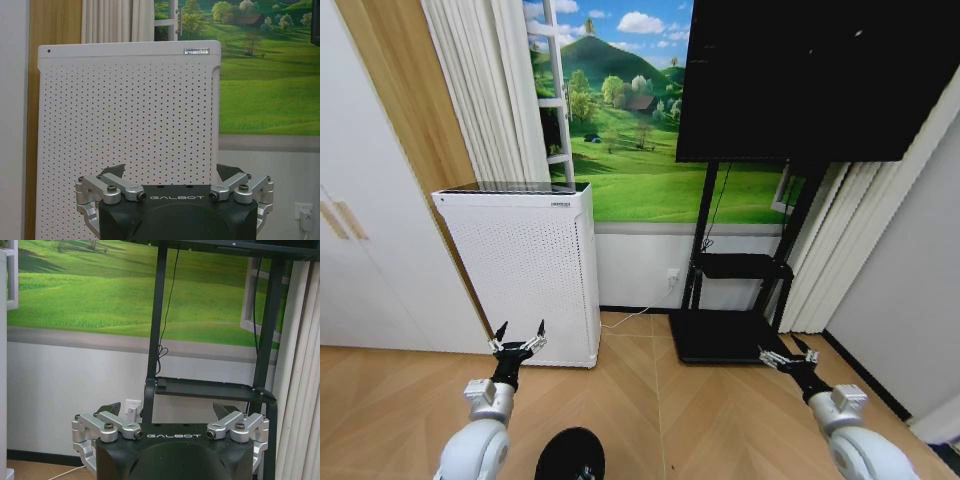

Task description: Pick up the trash bin and place the garbage on the floor into it.

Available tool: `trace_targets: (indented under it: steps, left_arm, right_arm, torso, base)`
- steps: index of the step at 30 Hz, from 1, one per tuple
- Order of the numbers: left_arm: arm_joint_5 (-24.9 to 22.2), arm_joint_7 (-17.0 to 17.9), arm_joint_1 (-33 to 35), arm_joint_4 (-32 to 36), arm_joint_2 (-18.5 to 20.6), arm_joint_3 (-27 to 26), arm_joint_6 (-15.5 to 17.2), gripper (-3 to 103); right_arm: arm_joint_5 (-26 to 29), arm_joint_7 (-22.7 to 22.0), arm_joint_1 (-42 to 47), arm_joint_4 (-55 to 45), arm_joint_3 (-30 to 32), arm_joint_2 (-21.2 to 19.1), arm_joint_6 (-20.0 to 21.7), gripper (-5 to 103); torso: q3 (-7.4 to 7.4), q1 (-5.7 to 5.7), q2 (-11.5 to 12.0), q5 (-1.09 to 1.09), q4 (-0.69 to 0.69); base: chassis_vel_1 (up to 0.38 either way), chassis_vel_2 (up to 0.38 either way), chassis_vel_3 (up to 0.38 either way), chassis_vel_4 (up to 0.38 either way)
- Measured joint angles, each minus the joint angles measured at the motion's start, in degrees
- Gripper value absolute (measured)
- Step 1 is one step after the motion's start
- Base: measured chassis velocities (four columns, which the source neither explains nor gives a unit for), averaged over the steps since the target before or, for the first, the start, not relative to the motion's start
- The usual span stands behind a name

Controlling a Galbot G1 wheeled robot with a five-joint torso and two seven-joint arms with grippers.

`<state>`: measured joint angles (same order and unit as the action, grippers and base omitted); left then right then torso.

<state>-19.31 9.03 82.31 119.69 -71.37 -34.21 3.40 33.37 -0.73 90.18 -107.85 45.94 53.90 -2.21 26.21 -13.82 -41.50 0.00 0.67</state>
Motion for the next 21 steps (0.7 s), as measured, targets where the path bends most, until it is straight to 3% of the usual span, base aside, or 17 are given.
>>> trace_targets:
  steps: [21]
  left_arm:
    - [0.0, 0.0, 0.0, 0.0, 0.0, 0.0, 0.0, 100]
  right_arm:
    - [0.0, 0.0, 0.0, 0.0, 0.0, 0.0, 0.0, 100]
  torso:
    - [-0.23, 0.17, 0.4, 0.00, 0.00]
  base:
    - [-0.003, -0.006, 0.004, 0.007]
